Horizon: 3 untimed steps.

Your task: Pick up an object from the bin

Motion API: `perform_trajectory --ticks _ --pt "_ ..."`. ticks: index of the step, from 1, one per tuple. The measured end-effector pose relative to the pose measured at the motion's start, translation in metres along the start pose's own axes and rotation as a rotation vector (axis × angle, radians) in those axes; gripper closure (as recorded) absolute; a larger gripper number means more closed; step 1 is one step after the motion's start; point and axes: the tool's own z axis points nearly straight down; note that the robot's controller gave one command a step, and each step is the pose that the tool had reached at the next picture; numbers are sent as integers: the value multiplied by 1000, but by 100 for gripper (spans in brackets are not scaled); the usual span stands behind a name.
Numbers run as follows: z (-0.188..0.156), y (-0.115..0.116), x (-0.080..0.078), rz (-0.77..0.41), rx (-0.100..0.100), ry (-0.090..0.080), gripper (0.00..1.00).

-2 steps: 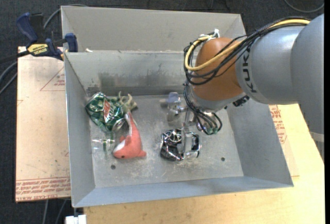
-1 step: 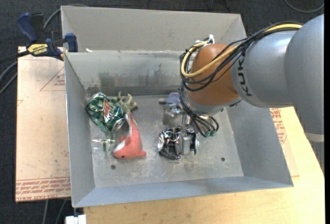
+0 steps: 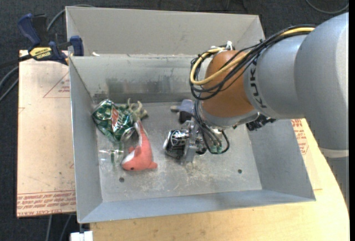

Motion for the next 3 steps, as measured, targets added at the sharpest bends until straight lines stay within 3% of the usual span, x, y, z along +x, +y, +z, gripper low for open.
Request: perform_trajectory --ticks 1,2,3 --pt "0 0 0 0 0 0 100" --pt "-171 -4 -21 7 -1 -4 100" --pt "-171 -3 -20 7 -1 -3 100"
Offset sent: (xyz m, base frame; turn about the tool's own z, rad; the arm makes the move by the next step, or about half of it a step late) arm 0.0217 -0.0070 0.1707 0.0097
